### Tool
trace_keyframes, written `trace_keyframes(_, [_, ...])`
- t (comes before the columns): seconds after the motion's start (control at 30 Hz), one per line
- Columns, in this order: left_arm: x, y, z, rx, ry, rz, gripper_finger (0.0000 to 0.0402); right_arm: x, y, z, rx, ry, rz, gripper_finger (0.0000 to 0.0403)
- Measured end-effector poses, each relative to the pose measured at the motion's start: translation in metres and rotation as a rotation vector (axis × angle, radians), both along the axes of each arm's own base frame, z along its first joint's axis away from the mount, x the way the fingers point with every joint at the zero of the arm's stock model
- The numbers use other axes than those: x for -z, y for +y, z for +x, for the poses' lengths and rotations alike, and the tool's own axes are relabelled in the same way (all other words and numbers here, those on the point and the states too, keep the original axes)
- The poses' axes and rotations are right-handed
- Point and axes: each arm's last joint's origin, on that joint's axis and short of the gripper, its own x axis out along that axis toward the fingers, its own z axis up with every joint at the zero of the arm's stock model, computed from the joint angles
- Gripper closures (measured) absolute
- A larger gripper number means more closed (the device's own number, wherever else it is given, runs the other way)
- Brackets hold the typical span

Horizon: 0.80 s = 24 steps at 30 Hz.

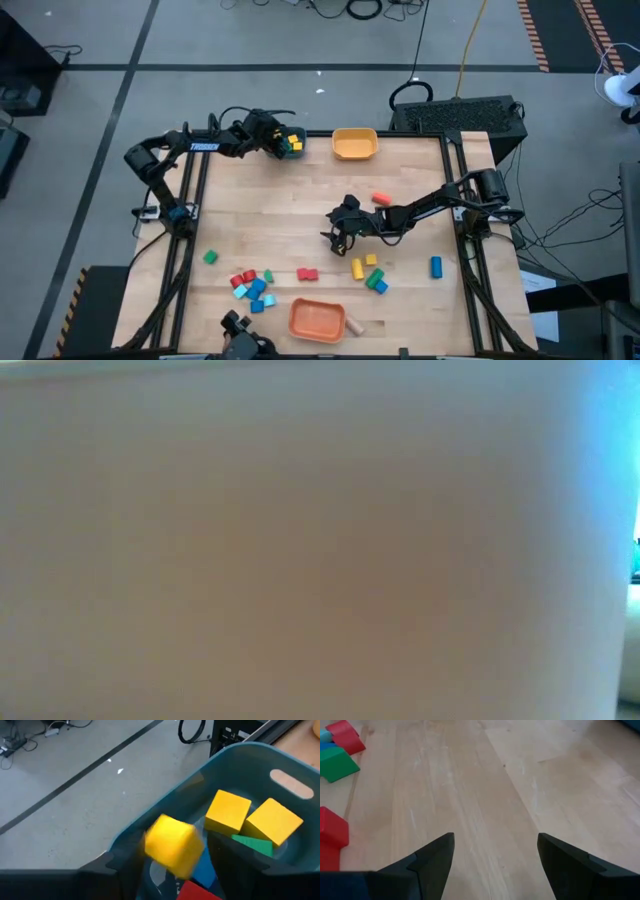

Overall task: Sort blocks by size
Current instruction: Put the yellow square block into the blue bin, then put the red square block into the blue bin

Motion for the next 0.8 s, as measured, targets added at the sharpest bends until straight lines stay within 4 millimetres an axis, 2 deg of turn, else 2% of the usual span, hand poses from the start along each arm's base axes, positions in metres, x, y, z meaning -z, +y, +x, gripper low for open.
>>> trace_keyframes(0.2, [-0.002,-0.003,0.001,0.016,0.004,-0.009,0.0147,0.0,0.002,0.001,-0.095,0.005,0.011,0.0131])
trace_keyframes(0.37, [-0.02,-0.021,0.008,0.09,-0.022,-0.01,0.0145,0.0,0.009,0.0,-0.235,0.008,0.047,0.0131])
trace_keyframes(0.47, [-0.039,-0.04,0.013,0.146,-0.043,0.01,0.0145,0.0,0.017,0.0,-0.283,0.01,0.045,0.0131])
trace_keyframes(0.63, [-0.07,-0.087,0.022,0.285,-0.073,0.027,0.0144,-0.002,0.038,0.0,-0.342,-0.033,0.029,0.0131])
trace_keyframes(0.8, [-0.082,-0.139,0.036,0.451,-0.089,0.007,0.0144,-0.008,0.06,0.001,-0.407,-0.103,0.0,0.0131])
